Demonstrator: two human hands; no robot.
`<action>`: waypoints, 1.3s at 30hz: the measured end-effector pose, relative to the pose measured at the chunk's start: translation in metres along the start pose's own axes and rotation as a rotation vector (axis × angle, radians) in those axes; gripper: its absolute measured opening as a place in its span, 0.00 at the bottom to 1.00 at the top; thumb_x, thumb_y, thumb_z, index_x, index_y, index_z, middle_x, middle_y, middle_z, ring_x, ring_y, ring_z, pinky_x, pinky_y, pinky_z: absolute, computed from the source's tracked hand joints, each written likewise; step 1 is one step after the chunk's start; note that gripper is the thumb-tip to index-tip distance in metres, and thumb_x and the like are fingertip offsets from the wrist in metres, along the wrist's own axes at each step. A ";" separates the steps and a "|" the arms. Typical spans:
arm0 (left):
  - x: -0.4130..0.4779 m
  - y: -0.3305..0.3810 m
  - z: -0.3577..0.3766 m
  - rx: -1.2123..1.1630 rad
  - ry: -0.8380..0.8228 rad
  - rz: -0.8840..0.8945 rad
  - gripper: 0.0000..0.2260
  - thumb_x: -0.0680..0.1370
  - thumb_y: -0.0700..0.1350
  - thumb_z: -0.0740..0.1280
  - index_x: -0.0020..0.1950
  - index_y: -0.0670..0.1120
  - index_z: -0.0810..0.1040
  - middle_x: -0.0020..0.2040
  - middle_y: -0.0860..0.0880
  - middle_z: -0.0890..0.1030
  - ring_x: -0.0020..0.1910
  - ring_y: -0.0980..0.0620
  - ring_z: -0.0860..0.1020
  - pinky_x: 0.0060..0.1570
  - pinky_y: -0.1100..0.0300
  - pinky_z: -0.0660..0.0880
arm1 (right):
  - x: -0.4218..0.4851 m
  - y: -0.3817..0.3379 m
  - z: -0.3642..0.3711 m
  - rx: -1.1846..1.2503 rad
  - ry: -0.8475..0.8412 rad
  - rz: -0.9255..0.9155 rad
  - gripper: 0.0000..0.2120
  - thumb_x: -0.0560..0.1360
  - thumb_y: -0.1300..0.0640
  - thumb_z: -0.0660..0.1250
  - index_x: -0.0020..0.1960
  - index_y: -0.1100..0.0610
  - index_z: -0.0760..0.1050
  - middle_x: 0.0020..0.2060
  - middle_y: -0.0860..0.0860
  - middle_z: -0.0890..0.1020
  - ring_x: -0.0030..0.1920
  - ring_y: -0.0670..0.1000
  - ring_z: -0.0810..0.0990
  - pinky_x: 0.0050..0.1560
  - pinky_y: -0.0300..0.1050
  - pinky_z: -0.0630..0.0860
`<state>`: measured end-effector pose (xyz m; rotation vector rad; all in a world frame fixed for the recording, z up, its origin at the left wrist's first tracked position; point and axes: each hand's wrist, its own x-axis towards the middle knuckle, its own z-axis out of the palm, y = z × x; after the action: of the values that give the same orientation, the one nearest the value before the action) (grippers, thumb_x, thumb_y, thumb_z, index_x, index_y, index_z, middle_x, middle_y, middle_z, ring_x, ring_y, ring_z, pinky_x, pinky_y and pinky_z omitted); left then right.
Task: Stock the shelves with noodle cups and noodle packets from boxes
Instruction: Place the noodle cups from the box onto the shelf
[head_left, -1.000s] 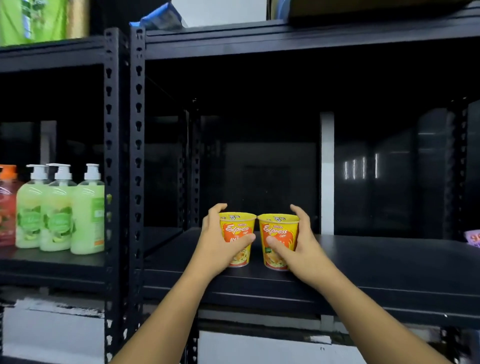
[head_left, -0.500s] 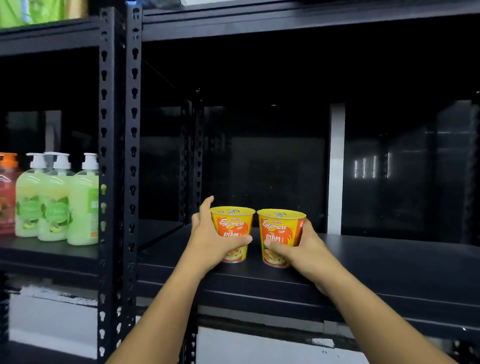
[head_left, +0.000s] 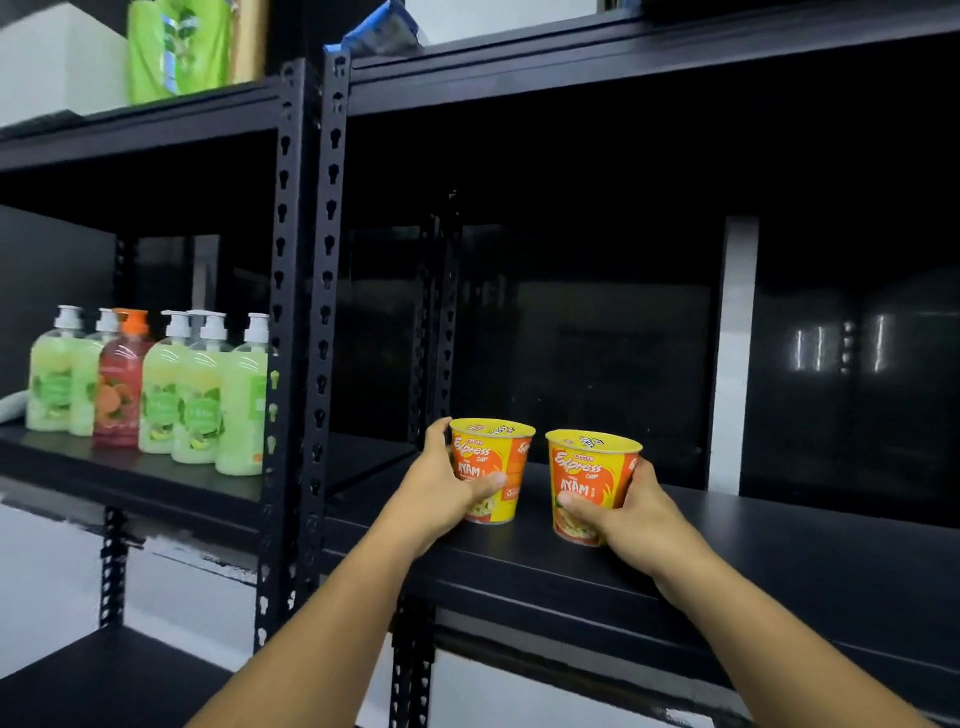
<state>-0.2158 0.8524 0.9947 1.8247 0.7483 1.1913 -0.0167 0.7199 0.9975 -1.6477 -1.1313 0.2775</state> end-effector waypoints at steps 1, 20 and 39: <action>0.002 0.000 -0.002 0.006 -0.013 -0.006 0.44 0.73 0.47 0.80 0.80 0.54 0.57 0.62 0.55 0.79 0.59 0.56 0.79 0.62 0.52 0.78 | 0.003 -0.002 0.001 -0.012 -0.006 0.012 0.43 0.69 0.44 0.80 0.75 0.49 0.60 0.62 0.47 0.76 0.59 0.50 0.77 0.59 0.50 0.75; 0.107 -0.019 -0.027 0.316 -0.346 -0.103 0.44 0.74 0.53 0.79 0.80 0.49 0.56 0.67 0.53 0.77 0.65 0.51 0.76 0.65 0.54 0.72 | 0.089 -0.020 0.049 -0.208 0.073 0.164 0.49 0.69 0.46 0.81 0.77 0.57 0.53 0.67 0.55 0.75 0.67 0.57 0.76 0.68 0.57 0.74; 0.110 -0.047 -0.023 0.431 -0.250 0.029 0.32 0.79 0.50 0.73 0.77 0.51 0.59 0.68 0.50 0.78 0.67 0.48 0.76 0.68 0.50 0.72 | 0.092 0.001 0.051 -0.216 0.009 0.101 0.44 0.71 0.56 0.80 0.77 0.52 0.56 0.65 0.51 0.77 0.64 0.53 0.77 0.66 0.52 0.73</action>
<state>-0.1973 0.9726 1.0075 2.2926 0.8836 0.8377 -0.0021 0.8237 1.0072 -1.8979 -1.1030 0.2184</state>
